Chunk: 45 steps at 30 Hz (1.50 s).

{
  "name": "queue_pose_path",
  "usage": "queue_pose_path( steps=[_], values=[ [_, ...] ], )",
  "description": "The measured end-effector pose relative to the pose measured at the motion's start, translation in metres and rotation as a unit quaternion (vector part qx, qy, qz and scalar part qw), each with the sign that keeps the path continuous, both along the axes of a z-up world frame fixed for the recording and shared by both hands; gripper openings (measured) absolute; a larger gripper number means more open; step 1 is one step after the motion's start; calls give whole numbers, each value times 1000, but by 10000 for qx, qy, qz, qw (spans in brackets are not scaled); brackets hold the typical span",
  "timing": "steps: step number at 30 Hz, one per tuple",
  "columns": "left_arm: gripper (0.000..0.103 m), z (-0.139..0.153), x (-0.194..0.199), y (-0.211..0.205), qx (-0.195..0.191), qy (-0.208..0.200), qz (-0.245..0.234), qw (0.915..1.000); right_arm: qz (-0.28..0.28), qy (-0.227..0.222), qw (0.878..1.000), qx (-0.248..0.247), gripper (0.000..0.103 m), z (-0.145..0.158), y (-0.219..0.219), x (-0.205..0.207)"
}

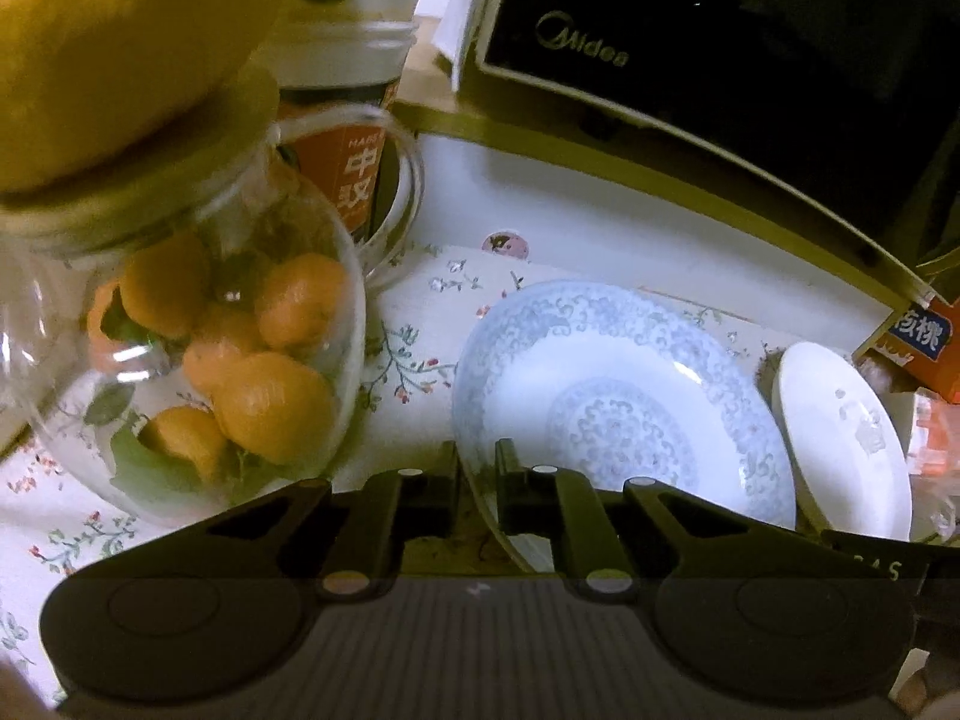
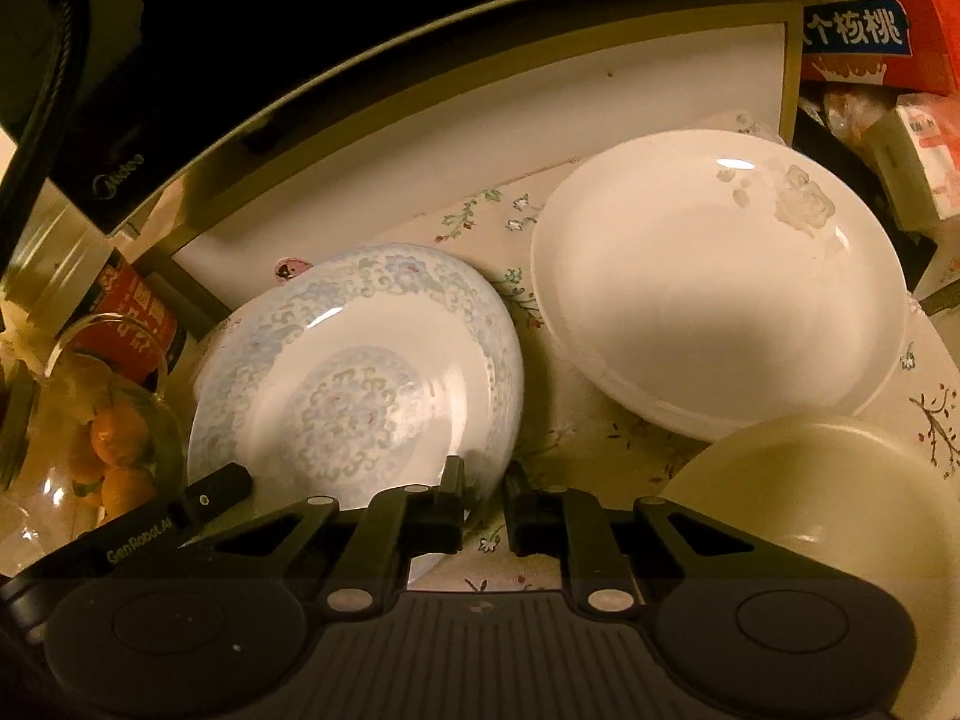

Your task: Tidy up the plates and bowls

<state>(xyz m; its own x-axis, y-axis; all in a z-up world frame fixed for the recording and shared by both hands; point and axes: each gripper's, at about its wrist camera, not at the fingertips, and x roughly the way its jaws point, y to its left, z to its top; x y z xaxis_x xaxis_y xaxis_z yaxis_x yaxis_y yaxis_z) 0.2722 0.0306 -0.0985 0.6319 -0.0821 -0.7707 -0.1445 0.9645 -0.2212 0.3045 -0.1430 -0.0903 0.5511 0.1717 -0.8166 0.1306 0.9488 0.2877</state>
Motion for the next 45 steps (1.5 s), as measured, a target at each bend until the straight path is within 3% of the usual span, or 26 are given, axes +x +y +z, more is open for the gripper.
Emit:
queue_pose_path(
  steps=[20,31,45],
  values=[
    [9,42,-41,-1,-3,-70,63,10000,119,-146,9998,98,14,37,-3,-29],
    [9,84,-102,-3,181,-333,131,9992,332,-383,9987,53,14,65,-1,-84],
    [9,117,-197,31,-84,-417,641,9970,1071,-794,9911,-51,14,96,29,-160]
  ],
)
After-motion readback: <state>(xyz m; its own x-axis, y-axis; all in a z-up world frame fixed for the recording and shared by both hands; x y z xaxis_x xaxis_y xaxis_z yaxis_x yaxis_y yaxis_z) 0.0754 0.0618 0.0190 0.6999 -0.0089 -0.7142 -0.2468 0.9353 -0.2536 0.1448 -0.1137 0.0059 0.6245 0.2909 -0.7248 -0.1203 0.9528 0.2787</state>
